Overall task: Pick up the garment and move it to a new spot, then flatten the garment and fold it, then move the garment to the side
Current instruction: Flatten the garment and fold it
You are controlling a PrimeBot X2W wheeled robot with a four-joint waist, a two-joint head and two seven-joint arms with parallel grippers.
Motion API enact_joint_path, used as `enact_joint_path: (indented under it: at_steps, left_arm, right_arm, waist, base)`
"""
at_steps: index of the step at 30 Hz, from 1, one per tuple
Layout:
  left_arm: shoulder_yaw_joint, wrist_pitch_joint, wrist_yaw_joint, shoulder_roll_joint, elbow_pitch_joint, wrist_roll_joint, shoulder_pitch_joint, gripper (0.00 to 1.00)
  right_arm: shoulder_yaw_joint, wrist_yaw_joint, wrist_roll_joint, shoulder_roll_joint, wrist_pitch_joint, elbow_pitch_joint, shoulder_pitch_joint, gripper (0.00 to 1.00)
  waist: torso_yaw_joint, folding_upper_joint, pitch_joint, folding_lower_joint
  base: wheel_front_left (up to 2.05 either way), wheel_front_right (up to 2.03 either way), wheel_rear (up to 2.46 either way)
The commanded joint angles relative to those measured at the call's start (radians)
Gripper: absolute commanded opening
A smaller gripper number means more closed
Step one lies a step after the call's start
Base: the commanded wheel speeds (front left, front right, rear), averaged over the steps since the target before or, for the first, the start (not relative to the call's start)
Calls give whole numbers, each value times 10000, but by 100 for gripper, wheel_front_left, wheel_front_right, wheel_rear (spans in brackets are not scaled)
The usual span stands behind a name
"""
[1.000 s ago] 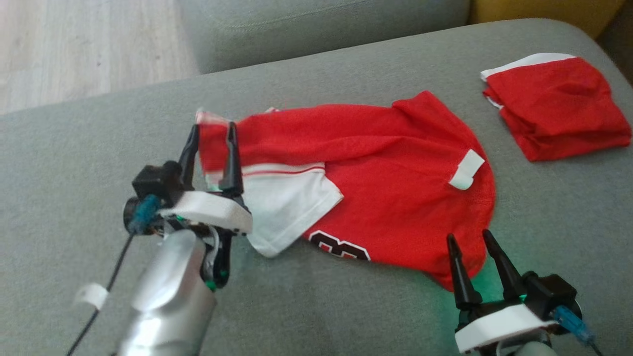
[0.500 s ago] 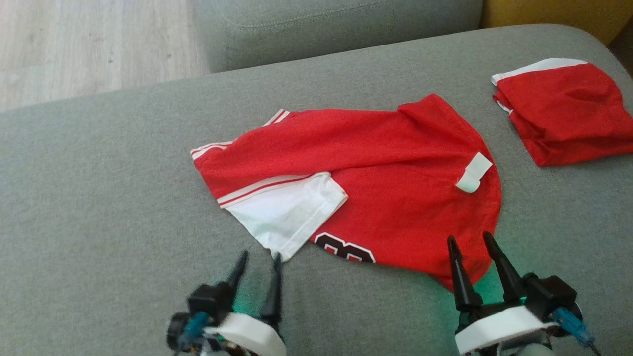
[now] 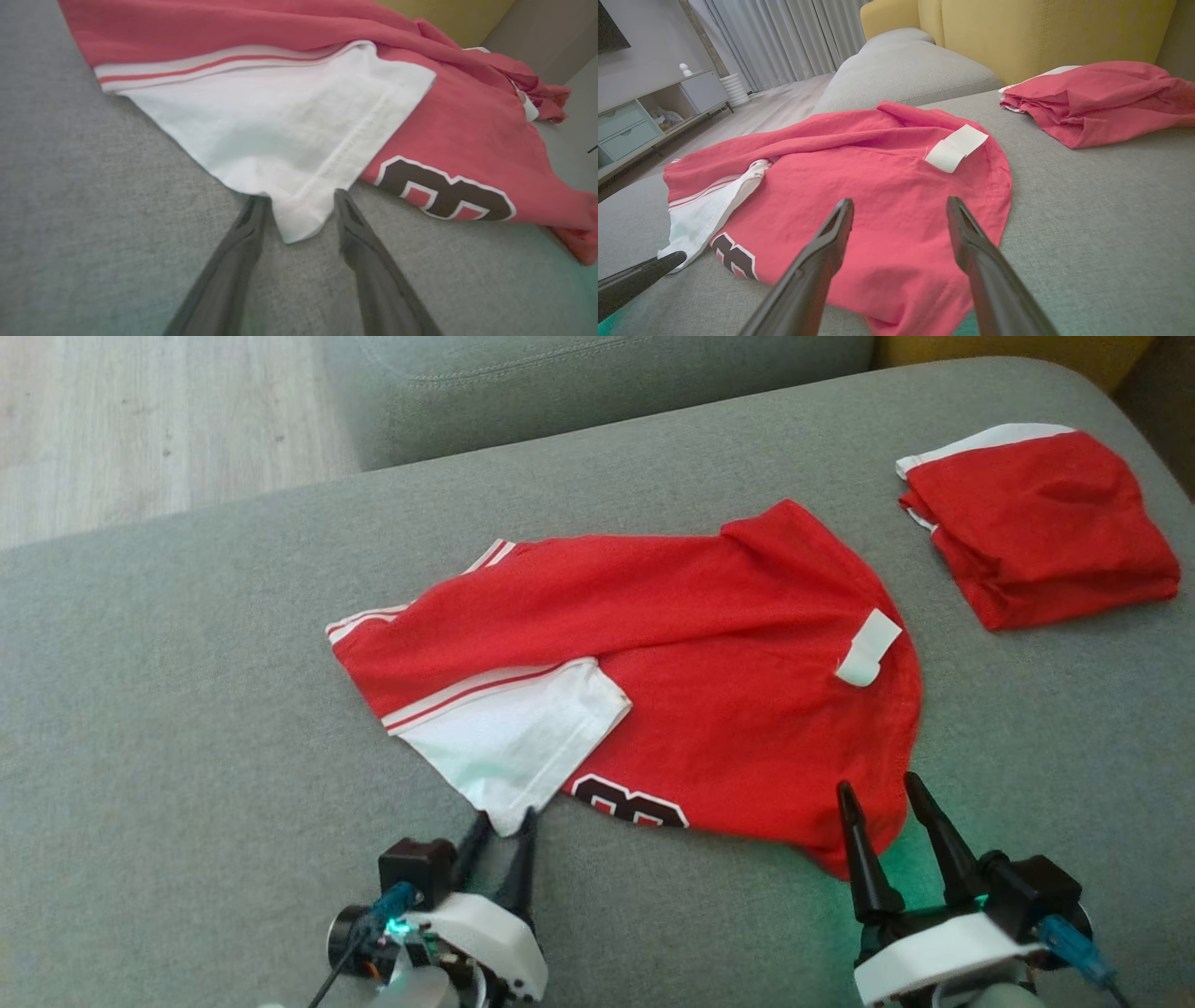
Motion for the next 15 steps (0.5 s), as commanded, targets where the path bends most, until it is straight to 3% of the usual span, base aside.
enact_joint_path:
  at_steps: [1,10,15]
  left_arm:
    - [70,119,15,36,-50,-232,-206,0]
    - [-179,-47,-181,46,-907,-992,71,0]
    - [136,10,165,847,-3114,-954,467,0]
  right_arm:
    - [246,-7,52,-49,-38,-260,-312,100]
    - [-240,-7,-31,-49,-38,-362,-30,100]
    - [-666,-7,-245,-49,-38,-589,145,100]
  waist:
    - [-32,0,-37,0]
    - [374,0,-270,0]
    - [1035,0,-396,0]
  base:
    - [0,0,0]
    - [0,0,0]
    - [0,0,0]
